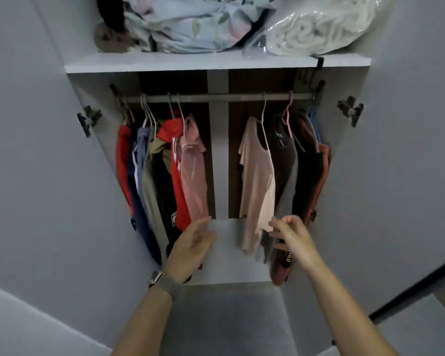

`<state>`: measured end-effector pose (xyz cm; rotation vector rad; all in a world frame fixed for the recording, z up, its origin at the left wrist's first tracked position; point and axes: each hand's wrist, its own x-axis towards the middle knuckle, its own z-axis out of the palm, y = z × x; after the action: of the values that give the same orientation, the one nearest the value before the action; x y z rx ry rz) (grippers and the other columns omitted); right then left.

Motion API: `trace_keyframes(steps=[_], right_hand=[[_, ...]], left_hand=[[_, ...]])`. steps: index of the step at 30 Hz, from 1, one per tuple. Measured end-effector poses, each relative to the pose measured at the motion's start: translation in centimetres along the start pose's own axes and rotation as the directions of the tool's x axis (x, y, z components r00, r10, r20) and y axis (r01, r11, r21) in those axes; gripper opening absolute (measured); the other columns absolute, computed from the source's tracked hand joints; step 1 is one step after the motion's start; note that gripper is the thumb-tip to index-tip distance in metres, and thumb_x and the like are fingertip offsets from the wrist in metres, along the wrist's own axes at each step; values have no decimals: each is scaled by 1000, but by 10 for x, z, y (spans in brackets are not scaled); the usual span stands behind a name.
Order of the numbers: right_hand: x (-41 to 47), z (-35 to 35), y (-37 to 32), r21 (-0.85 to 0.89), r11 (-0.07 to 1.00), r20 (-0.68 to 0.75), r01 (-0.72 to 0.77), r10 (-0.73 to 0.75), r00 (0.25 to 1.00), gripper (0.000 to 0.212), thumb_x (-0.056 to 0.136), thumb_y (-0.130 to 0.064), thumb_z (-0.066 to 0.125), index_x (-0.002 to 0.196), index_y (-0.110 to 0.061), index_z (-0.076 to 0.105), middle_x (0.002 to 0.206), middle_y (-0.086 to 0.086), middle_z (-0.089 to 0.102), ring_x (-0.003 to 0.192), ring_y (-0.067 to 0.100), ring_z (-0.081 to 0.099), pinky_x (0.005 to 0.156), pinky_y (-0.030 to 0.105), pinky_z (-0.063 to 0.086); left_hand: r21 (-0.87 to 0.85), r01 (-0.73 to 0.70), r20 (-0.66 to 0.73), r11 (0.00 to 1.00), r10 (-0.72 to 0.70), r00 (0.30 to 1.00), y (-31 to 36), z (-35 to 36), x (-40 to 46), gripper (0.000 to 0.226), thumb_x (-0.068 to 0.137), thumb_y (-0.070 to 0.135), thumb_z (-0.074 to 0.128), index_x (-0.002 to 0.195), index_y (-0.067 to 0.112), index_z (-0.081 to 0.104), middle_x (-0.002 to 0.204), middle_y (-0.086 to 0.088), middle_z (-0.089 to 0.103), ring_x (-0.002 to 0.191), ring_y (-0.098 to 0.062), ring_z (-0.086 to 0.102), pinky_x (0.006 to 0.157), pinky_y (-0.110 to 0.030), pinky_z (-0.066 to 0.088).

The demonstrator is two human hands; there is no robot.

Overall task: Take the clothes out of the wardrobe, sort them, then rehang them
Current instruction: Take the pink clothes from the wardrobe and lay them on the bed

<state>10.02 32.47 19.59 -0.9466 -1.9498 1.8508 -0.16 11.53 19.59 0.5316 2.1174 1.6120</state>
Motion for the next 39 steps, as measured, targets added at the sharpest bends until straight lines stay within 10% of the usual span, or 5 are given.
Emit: trace_keyframes(steps=[17,20,25,39], right_hand=[[273,8,-72,-294,943,-140,154,-202,969,51,86,-10,66,132,-8,45,131,8,52,116,21,52,94,29,42],[312,10,-81,-292,952,-94,93,-126,988,60,87,-12,65,141,-10,37,138,9,48,125,25,49,101,34,41],[347,42,-84,-306,950,48,62,-50,998,50,89,0,57,136,-10,42,105,9,62,110,31,59,95,39,46],[340,109,-111,-195,981,321,11,53,946,27,83,10,57,98,-11,48,81,0,64,74,11,58,58,18,45]], left_hand=[[81,-76,-218,994,92,972,38,-3,238,22,91,10,56,102,30,57,91,6,63,85,-12,62,74,-13,46],[275,-115,-389,955,220,894,42,-12,266,18,87,6,60,105,12,63,94,4,65,84,-6,61,73,-4,40],[477,0,-596,879,324,735,29,-42,301,34,78,-3,63,112,-4,59,107,-22,59,103,-35,55,91,-31,41],[483,-7,-350,876,200,915,13,-65,362,54,86,7,57,137,5,40,120,-18,60,107,-33,60,85,-30,45]])
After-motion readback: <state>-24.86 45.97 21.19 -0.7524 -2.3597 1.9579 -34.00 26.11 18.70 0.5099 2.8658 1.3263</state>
